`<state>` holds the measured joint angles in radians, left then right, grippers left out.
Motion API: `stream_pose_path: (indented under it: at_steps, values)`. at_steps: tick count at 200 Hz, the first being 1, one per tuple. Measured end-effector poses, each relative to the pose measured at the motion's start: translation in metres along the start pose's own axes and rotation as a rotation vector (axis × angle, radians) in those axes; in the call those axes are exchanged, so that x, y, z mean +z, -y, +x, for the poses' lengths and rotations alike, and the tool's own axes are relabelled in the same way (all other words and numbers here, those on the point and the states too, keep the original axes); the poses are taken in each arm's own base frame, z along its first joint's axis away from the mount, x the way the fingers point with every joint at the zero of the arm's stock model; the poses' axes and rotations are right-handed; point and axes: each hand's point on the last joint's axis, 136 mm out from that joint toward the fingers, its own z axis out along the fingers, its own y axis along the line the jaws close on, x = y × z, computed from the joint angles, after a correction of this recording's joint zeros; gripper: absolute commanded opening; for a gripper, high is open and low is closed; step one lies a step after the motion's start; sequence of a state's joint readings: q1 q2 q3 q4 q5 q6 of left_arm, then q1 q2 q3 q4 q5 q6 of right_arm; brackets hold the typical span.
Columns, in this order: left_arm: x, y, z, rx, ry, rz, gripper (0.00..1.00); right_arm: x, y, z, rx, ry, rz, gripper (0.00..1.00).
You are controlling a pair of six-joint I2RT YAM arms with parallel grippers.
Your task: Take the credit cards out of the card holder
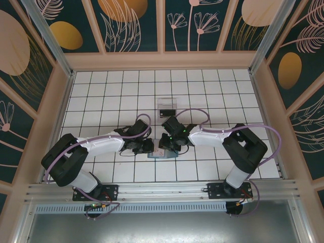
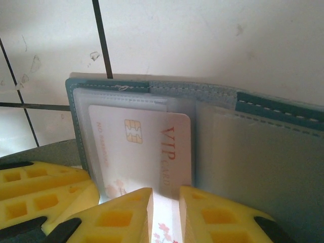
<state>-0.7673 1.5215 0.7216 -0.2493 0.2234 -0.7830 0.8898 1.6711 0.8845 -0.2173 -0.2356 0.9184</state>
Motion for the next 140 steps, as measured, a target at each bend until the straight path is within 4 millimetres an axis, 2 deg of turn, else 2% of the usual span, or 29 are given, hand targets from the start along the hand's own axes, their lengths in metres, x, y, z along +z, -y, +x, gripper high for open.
stream_pose_path:
  at_steps: [40,73,112,140]
  values:
    - [0.0,0.0,0.001,0.0,-0.002,-0.002,0.17,-0.004,0.004,0.0,-0.001,0.008,0.02,0.29]
    - [-0.002,0.0,0.001,0.0,-0.01,-0.01,0.17,-0.016,-0.004,-0.003,-0.008,0.035,-0.006,0.29]
    - [-0.01,0.015,-0.012,0.019,0.015,0.01,0.27,-0.017,0.006,0.0,0.001,0.031,0.004,0.28]
    - [-0.016,0.026,-0.021,0.029,0.032,0.028,0.28,-0.014,0.013,0.002,0.01,0.024,0.019,0.28]
